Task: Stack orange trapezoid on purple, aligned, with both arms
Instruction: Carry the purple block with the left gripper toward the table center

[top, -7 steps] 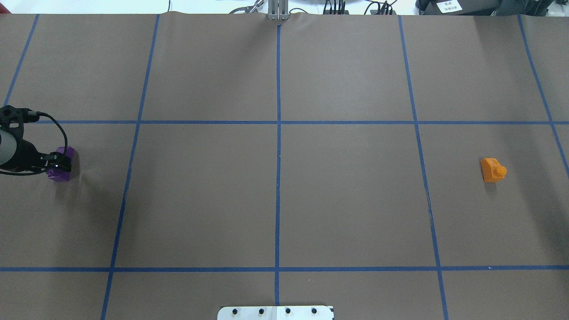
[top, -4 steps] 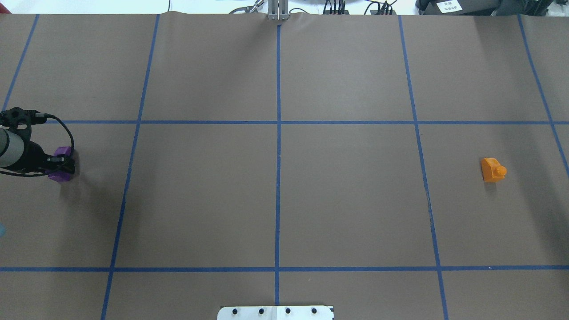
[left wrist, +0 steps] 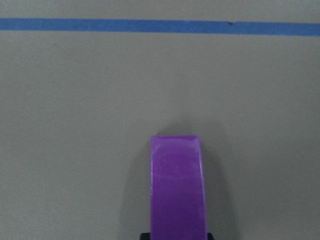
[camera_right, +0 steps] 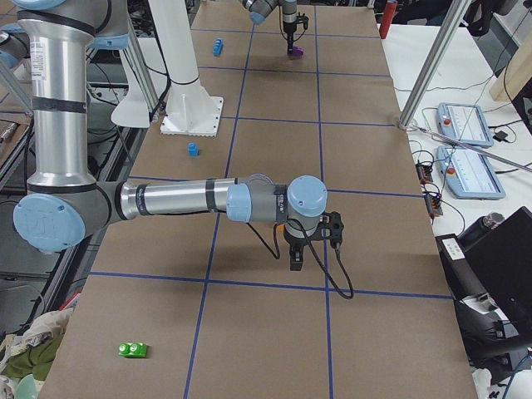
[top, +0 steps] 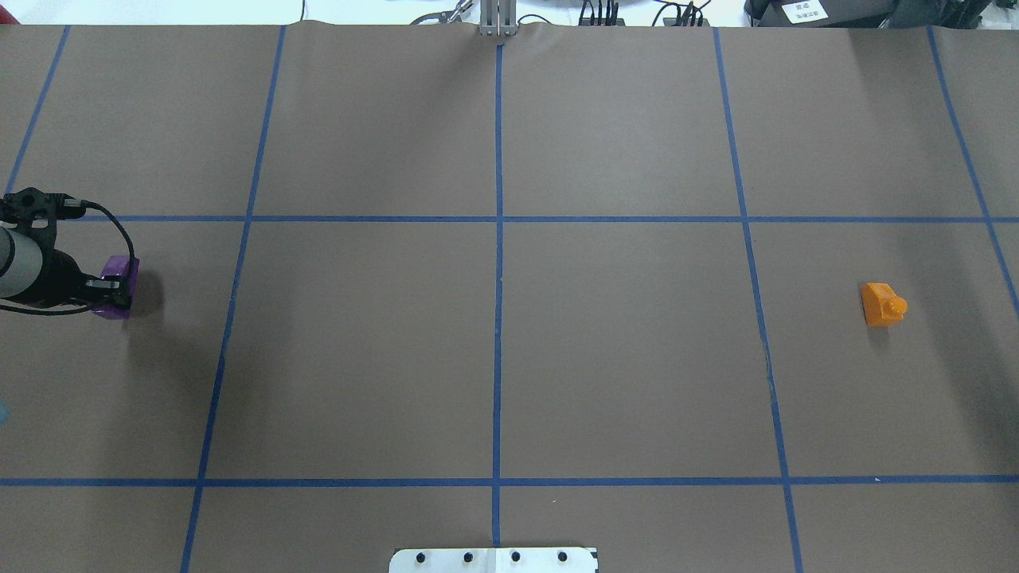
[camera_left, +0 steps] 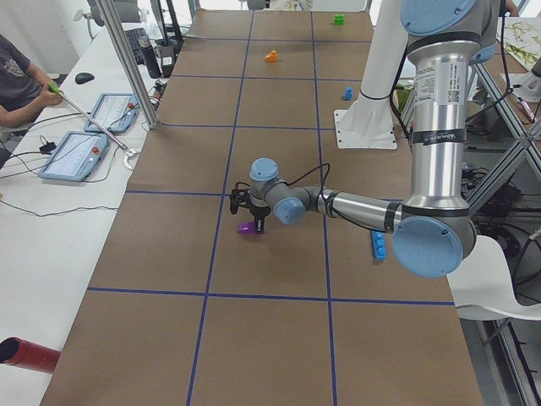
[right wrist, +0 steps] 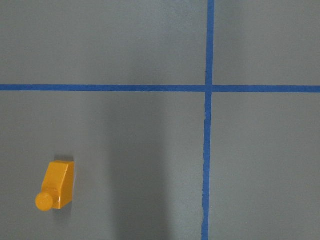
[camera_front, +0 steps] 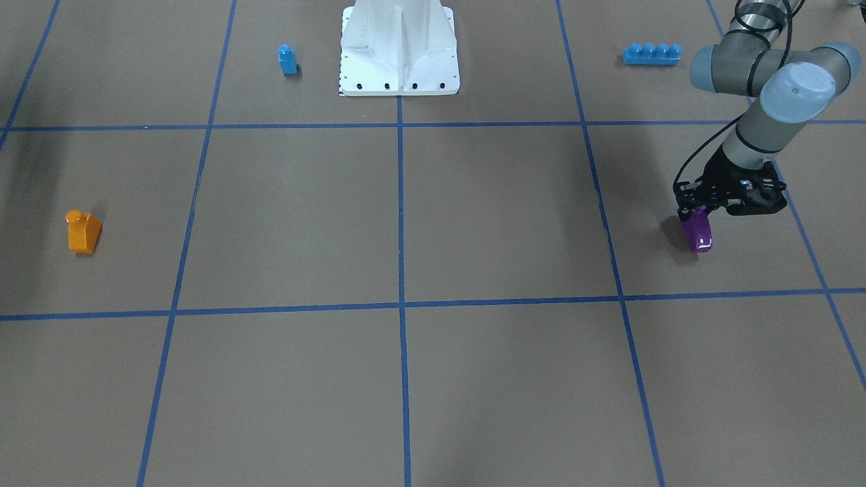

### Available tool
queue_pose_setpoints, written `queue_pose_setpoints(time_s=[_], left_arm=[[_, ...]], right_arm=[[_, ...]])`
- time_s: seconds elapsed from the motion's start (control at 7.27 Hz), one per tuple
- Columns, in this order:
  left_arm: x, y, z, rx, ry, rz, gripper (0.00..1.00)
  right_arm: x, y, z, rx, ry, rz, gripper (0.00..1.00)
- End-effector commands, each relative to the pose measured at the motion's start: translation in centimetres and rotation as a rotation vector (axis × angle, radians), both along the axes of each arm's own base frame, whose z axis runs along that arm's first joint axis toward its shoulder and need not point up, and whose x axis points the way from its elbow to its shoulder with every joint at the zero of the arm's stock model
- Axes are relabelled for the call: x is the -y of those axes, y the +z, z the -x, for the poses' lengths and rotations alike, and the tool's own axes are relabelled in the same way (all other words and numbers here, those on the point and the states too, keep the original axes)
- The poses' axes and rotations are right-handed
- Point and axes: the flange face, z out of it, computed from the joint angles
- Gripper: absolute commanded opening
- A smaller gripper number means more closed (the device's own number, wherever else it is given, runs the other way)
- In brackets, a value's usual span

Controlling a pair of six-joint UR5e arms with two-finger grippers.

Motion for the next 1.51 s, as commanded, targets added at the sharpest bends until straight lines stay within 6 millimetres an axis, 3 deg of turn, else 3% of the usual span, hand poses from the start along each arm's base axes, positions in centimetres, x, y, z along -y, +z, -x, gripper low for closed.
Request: queue_pose_setpoints(time_s=[0.0, 0.28, 0.69, 0.83, 1.1, 1.24, 1.38], left_arm=[[-0.3, -6.0, 0.3, -0.065, 0.038, -0.122, 0.0], [1.7, -12.2, -1.8, -0.122, 0.1, -0.281, 0.0], [3.6, -22.7, -9.3, -0.101, 0.254, -0.502, 0.0], [3.3, -25.8, -12.6, -0.094, 0.319, -0.52, 0.0], [4.5, -33.6, -18.8, -0.06, 0.424, -0.546, 0.0], [6.1, -35.8, -22.2, -0.05, 0.439, -0.533, 0.0], [6.7, -37.3, -27.0, -0.006, 0.445, -0.538, 0.0]], right_arm=[[0.0, 0.0, 0.0, 0.0, 0.0, 0.002, 1.0], [0.0, 0.1, 0.0, 0.001, 0.0, 0.002, 1.0], [0.6, -0.7, 0.0, 0.0, 0.0, -0.015, 1.0], [0.7, -0.7, 0.0, 0.0, 0.0, -0.017, 1.0], [1.0, -1.0, 0.2, 0.0, -0.003, -0.023, 1.0], [1.2, -1.2, 0.2, -0.001, -0.003, -0.027, 1.0], [1.3, -1.2, 0.2, -0.001, -0.003, -0.028, 1.0]])
